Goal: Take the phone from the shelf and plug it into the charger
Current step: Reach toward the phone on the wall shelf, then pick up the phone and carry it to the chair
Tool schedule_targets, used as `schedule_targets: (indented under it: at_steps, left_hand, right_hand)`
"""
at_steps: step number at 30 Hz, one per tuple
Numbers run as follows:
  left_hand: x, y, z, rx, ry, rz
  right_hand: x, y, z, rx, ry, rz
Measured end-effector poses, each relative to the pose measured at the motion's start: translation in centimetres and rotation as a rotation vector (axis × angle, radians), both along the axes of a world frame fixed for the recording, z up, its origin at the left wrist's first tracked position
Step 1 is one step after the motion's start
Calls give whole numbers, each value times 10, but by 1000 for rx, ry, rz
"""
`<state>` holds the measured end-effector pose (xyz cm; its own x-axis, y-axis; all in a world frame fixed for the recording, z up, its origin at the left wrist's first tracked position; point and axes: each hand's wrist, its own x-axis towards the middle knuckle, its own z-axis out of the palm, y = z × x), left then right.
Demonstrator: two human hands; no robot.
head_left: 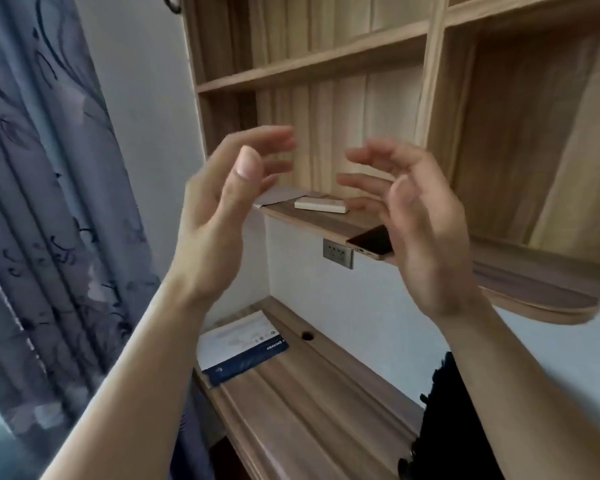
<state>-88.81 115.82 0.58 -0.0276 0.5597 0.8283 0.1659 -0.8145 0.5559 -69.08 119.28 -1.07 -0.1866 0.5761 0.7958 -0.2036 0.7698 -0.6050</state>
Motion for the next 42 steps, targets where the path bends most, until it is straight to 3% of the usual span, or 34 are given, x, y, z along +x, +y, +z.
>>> schedule_targets:
  at_steps: [3, 7, 12, 18, 21, 23, 27, 32, 39, 42]
  left_hand:
    - [-2, 50, -12, -96, 112, -72]
    - [-10, 110, -11, -107, 105, -211]
    - [-8, 163, -14, -258, 170, -293]
    - [12, 211, -53, -545, 533, -340]
    - [24, 224, -67, -624, 552, -398]
    - [32, 230, -72, -635, 509, -427]
    - [44, 234, -79, -634, 448, -470]
    - [41, 237, -84, -641, 340, -515]
    - [-25, 246, -57, -795, -87, -482]
    - [-63, 240, -50, -766, -160, -290]
  right_hand:
    - [-1, 26, -3, -12, -6, -102]
    - [-16, 56, -7, -17, -13, -289]
    - [-28, 88, -15, -56, -64, -676]
    - [-11, 90, -62, -328, -50, -1057]
    - [-9, 82, -85, -490, -188, -1128]
    - [-12, 80, -93, -660, -225, -1058]
    - [-21, 94, -94, -881, -33, -787]
    - [-31, 103, -93, -834, 98, -598]
    - [-67, 125, -69, -713, -45, -227]
    - [-103, 156, -60, -753, -130, -151]
